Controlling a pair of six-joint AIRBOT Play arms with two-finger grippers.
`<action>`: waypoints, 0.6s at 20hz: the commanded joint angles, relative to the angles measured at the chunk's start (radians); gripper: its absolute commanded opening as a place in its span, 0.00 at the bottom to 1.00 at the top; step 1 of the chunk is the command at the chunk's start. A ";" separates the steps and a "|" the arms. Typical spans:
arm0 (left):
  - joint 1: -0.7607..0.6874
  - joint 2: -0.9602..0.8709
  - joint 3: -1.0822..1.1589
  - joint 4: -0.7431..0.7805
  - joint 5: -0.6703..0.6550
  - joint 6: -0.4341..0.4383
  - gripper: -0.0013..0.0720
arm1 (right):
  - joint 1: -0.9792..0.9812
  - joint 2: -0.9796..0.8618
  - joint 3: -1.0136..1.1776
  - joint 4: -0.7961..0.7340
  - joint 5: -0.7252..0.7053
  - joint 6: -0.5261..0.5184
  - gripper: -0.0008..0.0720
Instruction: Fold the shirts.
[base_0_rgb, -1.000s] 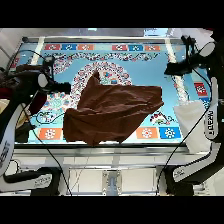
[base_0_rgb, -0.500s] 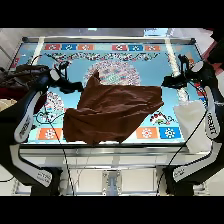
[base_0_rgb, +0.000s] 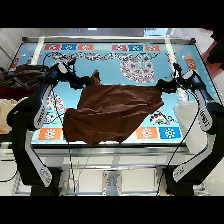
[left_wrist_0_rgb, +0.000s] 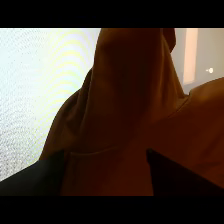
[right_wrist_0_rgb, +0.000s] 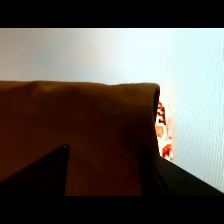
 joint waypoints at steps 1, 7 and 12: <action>-0.002 -0.020 0.016 0.036 -0.060 -0.003 0.79 | -0.005 -0.017 0.009 0.024 -0.050 0.000 0.70; -0.003 -0.020 0.016 -0.021 -0.087 0.049 0.80 | -0.031 -0.010 0.135 -0.046 0.003 0.012 0.70; -0.003 -0.020 0.016 -0.021 -0.104 0.043 0.80 | -0.028 -0.084 0.134 -0.063 0.084 0.063 0.70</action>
